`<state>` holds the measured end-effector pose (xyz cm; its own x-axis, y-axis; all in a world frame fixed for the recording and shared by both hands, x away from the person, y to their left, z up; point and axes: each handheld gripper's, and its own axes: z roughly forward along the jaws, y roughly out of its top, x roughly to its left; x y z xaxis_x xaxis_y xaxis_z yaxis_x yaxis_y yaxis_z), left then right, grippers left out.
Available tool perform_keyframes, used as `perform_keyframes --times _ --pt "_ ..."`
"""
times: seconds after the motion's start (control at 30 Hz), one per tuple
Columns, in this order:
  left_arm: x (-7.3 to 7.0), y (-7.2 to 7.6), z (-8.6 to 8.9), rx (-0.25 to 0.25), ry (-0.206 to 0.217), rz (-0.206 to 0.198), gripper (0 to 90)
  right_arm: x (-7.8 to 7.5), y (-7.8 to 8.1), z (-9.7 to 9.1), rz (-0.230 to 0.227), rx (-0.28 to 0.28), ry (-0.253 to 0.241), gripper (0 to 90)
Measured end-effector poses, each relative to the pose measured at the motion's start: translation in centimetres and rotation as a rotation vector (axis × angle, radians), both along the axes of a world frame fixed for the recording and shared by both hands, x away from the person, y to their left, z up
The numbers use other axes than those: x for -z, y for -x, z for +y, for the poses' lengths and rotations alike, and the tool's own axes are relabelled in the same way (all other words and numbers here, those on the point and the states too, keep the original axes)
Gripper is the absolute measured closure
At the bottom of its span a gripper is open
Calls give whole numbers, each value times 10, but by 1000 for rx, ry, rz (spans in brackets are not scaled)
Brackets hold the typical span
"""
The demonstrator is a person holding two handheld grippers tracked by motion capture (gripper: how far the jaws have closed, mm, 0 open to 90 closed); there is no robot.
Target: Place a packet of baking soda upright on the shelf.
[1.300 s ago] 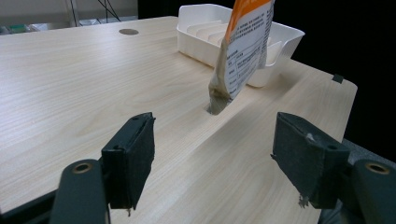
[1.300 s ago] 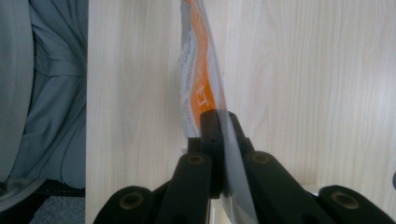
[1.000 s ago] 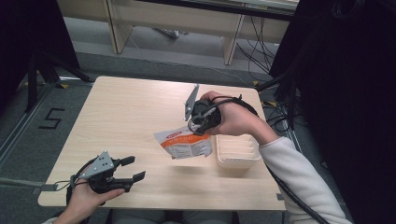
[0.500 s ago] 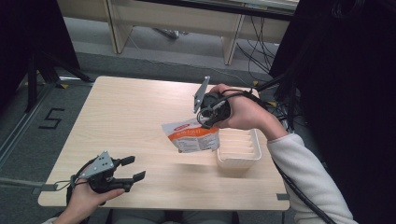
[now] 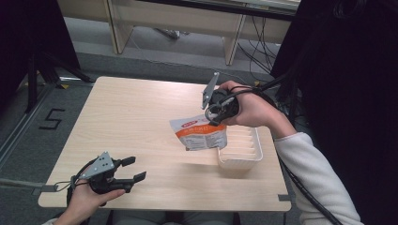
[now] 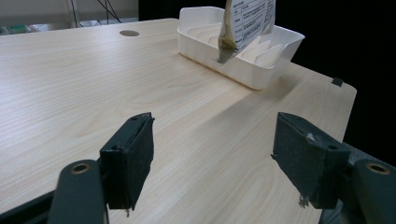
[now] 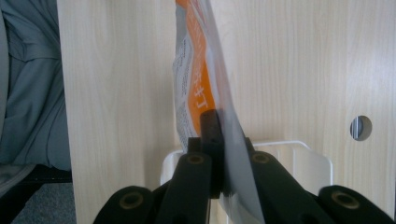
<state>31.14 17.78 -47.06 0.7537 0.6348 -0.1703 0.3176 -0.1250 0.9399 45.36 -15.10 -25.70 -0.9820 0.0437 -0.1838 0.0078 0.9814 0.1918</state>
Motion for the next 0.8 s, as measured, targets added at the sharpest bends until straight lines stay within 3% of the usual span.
perform_keyframes --times 0.17,0.23,0.27,0.57,0.6,0.63,0.8 --pt "0 0 0 -2 1 4 286 -1 -3 -8 -5 6 5 900" --pt "0 0 0 -2 2 5 286 -1 -5 -10 -8 -17 7 900" --pt "0 0 0 -1 1 6 286 -1 -3 -12 0 26 12 900" --pt "1 0 -1 -6 9 23 285 -1 -5 -26 16 46 15 900" --pt "1 0 -1 -5 8 22 286 -1 -7 -28 9 18 9 900" --pt "1 0 -1 -2 14 22 286 -1 -5 -32 21 65 22 900" --pt "2 0 -1 -5 8 26 286 -2 -6 -40 12 71 25 900"
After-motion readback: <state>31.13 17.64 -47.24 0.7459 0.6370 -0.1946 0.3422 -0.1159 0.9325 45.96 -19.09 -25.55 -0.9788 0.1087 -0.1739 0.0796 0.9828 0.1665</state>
